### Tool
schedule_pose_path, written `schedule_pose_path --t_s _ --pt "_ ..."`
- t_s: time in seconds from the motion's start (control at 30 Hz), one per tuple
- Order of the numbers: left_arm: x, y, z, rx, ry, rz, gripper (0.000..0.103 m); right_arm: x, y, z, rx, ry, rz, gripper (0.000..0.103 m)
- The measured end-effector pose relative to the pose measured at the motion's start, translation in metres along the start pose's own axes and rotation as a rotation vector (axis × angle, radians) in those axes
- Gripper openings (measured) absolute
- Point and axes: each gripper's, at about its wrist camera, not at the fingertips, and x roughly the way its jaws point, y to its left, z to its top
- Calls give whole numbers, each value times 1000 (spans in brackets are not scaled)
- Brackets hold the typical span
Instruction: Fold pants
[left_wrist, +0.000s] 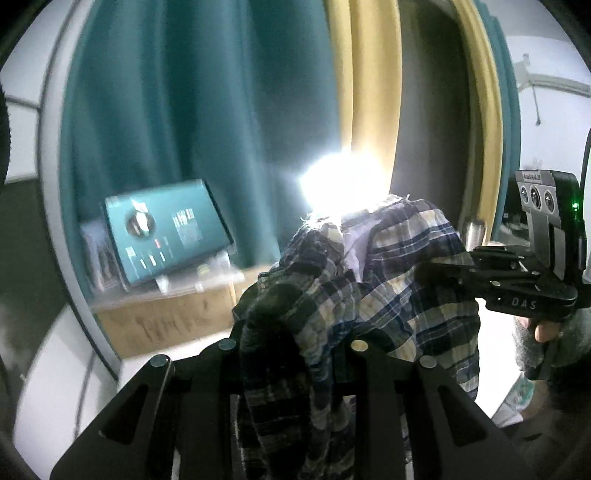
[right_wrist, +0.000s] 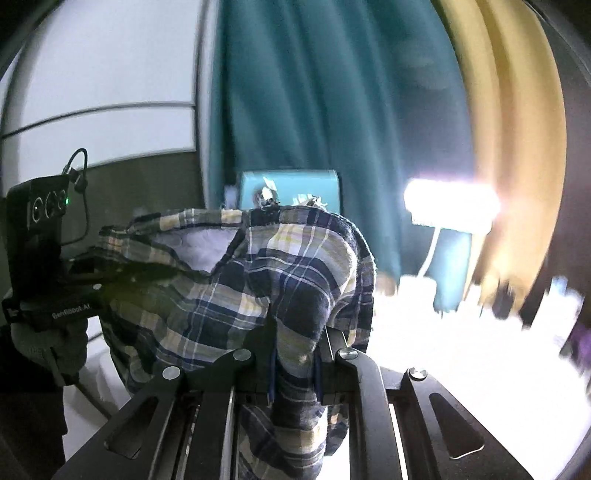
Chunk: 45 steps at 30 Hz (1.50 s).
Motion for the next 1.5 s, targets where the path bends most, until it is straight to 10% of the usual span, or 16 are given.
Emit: schedule_pose_path --t_s 0.33,0.7,0.87,1.5 --pt "118 -1 -57 -49 287 -66 24 76 -70 -70 199 193 0 14" --pt "173 16 -72 -113 426 -21 31 120 -106 -93 288 314 10 25" --pt "182 25 -83 -128 444 17 34 125 -129 -101 321 318 -23 63" --pt "163 28 -51 -92 357 91 46 98 -171 -101 359 294 -129 63"
